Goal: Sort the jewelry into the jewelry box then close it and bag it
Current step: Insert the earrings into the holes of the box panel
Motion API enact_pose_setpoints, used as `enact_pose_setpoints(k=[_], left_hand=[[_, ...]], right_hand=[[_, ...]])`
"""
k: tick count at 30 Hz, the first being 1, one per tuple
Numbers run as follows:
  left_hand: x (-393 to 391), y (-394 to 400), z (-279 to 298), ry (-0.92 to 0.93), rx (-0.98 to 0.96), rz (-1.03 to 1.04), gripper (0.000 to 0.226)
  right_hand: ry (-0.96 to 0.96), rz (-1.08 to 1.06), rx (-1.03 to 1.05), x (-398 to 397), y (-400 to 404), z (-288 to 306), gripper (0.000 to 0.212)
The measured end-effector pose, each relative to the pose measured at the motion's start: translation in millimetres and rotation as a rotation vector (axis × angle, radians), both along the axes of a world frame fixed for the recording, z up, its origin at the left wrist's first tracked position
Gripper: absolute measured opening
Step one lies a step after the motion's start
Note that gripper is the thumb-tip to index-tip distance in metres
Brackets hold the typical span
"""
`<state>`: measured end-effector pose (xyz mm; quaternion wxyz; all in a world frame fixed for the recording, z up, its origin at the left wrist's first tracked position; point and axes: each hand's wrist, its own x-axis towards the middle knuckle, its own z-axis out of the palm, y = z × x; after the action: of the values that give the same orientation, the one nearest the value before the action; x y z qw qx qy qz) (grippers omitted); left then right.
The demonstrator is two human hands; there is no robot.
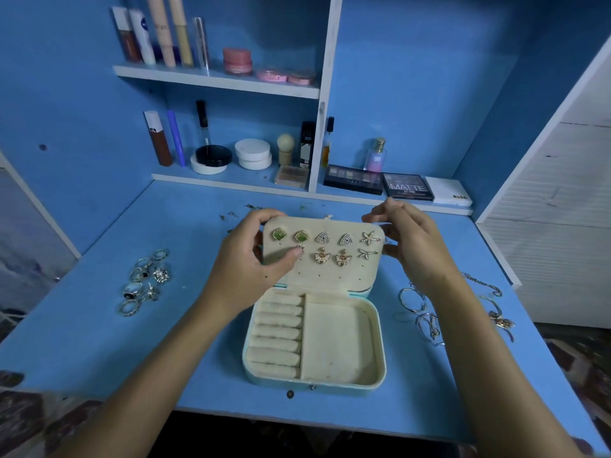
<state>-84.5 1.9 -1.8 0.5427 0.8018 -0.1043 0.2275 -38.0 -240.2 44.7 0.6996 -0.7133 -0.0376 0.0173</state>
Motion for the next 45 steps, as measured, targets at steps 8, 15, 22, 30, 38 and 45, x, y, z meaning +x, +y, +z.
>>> enact_pose_setpoints(k=[8, 15, 22, 30, 38, 45], left_hand=[[22, 5, -9, 0.132, 0.109, 0.023, 0.052], [27, 6, -18, 0.197, 0.151, 0.057, 0.056], [30, 6, -21, 0.267, 0.159, 0.077, 0.065], [31, 8, -20, 0.238, 0.221, 0.111, 0.055], [49, 29, -5, 0.100, 0.300, 0.229, 0.026], [76, 66, 10, 0.082, 0.487, 0.293, 0.018]], right_hand=[[-0.008, -0.127, -0.110, 0, 8, -18, 0.038], [-0.090, -0.189, -0.265, -2, 11, -37, 0.026], [-0.065, -0.162, -0.280, -8, 10, -43, 0.035], [-0.087, -0.147, -0.302, -10, 8, -44, 0.043], [-0.096, -0.141, -0.303, -10, 8, -44, 0.042], [-0.105, -0.133, -0.342, -9, 7, -45, 0.042]])
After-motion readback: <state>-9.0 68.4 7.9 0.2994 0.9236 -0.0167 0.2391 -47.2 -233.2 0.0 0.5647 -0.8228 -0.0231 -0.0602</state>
